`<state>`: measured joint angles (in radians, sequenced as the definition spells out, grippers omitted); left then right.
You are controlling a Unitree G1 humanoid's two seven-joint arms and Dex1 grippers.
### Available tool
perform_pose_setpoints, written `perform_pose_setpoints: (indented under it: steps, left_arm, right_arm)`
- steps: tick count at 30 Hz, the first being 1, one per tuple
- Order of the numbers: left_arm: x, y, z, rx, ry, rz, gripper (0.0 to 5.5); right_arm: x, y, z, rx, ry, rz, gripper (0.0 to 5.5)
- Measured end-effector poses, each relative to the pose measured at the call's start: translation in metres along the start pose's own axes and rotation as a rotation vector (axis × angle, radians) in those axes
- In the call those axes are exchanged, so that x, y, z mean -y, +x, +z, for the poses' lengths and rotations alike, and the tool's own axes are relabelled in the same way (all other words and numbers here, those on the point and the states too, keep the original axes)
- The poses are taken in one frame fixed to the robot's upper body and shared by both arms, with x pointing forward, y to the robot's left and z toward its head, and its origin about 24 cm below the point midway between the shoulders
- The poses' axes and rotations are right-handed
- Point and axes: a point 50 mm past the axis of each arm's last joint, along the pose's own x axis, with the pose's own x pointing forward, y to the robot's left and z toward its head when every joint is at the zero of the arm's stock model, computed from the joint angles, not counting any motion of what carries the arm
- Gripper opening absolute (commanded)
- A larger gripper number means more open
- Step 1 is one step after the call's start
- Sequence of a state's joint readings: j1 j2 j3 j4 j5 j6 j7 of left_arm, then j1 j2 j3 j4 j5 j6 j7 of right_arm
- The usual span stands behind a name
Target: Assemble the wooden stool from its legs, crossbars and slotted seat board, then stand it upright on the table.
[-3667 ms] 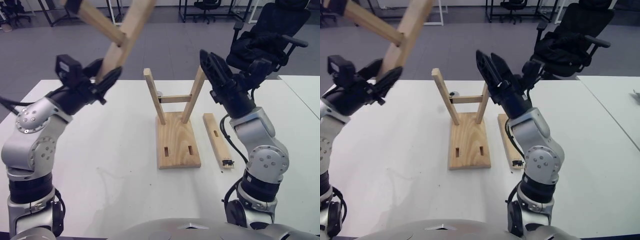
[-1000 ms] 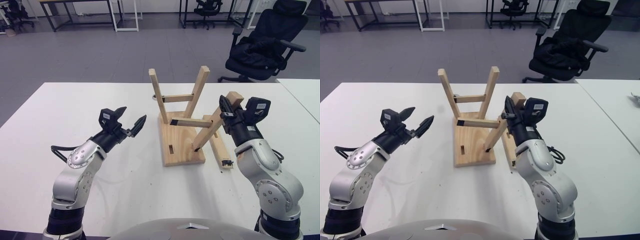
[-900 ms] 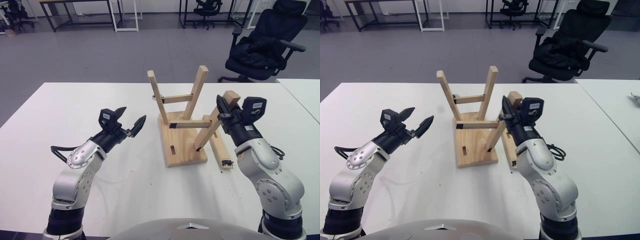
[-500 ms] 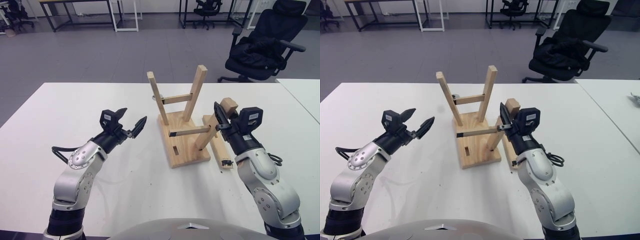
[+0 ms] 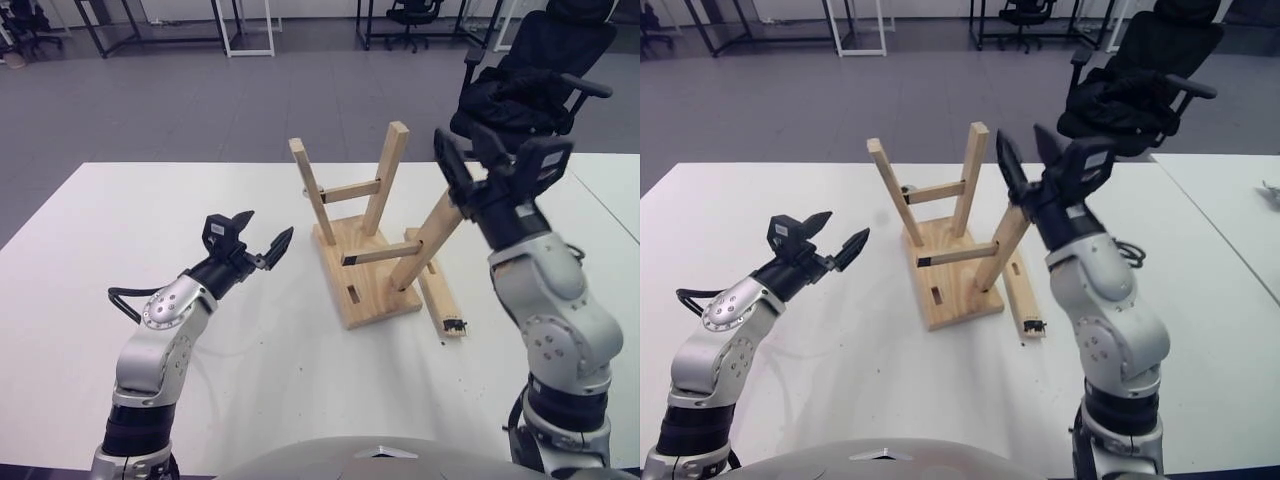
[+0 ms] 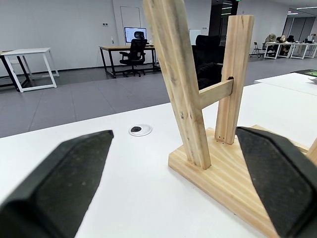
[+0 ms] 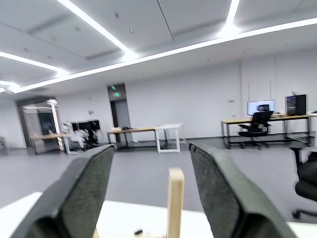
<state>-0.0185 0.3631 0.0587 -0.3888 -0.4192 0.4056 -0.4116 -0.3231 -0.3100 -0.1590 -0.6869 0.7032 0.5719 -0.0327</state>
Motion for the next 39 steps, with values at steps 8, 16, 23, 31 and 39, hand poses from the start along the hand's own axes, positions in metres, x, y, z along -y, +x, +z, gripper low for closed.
perform_pose_setpoints:
  steps: [8, 16, 23, 31, 39]
  left_arm:
    - [-0.007, 0.011, 0.004, 0.020, 0.017, -0.014, 4.54]
    - [-0.014, 0.018, 0.006, 0.012, 0.034, 0.001, 4.54]
    - [-0.011, 0.021, 0.005, 0.005, 0.035, -0.007, 4.54]
    - [-0.011, 0.021, 0.004, -0.003, 0.045, 0.004, 4.54]
    - [-0.024, 0.018, 0.014, 0.004, 0.086, 0.058, 4.54]
  right_arm:
    - [0.082, -0.020, -0.021, -0.090, 0.091, -0.396, 3.96]
    - [0.052, -0.097, -0.155, -0.751, 0.195, -0.320, 3.96]
    - [0.056, -0.103, -0.163, -0.899, -0.014, -0.298, 3.96]
    - [0.060, -0.109, -0.155, -1.014, -0.101, -0.294, 2.63]
    - [0.071, -0.108, -0.149, -1.006, -0.208, -0.235, 2.12]
